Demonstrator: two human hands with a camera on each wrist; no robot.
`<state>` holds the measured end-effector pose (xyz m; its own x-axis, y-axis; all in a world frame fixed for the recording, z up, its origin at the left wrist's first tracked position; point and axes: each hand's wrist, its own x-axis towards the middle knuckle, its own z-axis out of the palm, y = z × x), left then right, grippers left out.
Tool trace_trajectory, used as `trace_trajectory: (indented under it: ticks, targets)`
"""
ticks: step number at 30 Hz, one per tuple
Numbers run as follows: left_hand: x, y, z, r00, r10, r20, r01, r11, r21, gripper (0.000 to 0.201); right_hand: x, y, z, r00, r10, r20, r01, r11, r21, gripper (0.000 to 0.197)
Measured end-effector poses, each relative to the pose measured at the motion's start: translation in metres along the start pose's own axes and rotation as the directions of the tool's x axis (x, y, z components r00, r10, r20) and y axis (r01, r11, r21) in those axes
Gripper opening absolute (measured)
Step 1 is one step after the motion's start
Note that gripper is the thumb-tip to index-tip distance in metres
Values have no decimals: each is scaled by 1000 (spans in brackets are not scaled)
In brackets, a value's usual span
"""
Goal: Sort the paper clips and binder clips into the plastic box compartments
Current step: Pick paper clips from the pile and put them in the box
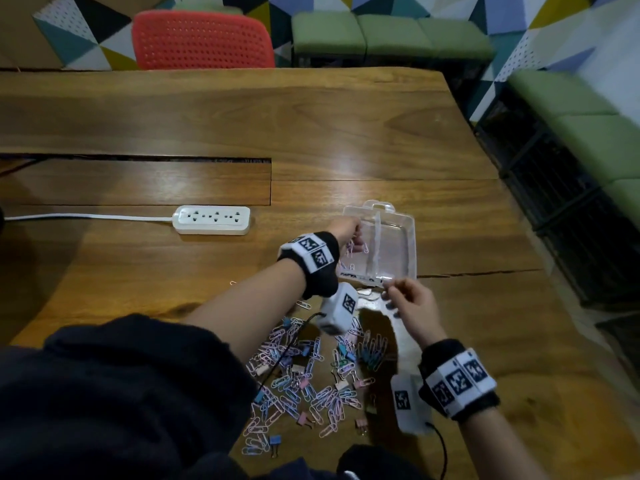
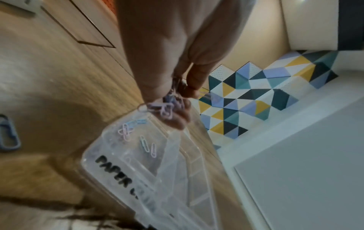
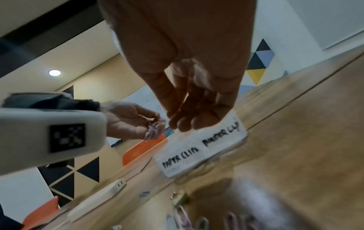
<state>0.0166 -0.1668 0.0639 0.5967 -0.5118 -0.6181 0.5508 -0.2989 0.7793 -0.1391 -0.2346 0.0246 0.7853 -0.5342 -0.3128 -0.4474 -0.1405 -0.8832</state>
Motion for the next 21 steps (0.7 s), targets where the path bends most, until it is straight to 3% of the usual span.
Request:
trace_trajectory:
  ticks: [5, 9, 12, 15, 17, 21]
  targets:
    - [11, -8, 7, 999, 37, -16, -33, 979, 201, 35, -11, 42, -7, 992, 83, 93, -58, 967, -249, 20]
    - [8, -16, -4, 980, 194, 36, -188, 864, 467, 28, -15, 58, -6, 979, 163, 126, -94, 896, -433, 28]
    - [2, -27, -27, 944, 329, -30, -216, 684, 696, 22, -19, 57, -2, 973, 199, 114, -124, 874, -469, 34]
    - [-6, -47, -50, 978, 207, 11, -89, 372, 924, 26, -21, 55, 4, 976, 194, 96, -128, 875, -468, 36]
    - [-11, -65, -60, 992, 122, 36, -56, 161, 985, 34, -22, 51, 8, 974, 196, 118, -123, 883, -453, 25]
    - [-27, -103, -60, 983, 130, 127, -124, -27, 992, 47, -26, 43, 13, 978, 157, 135, -81, 888, -452, 33]
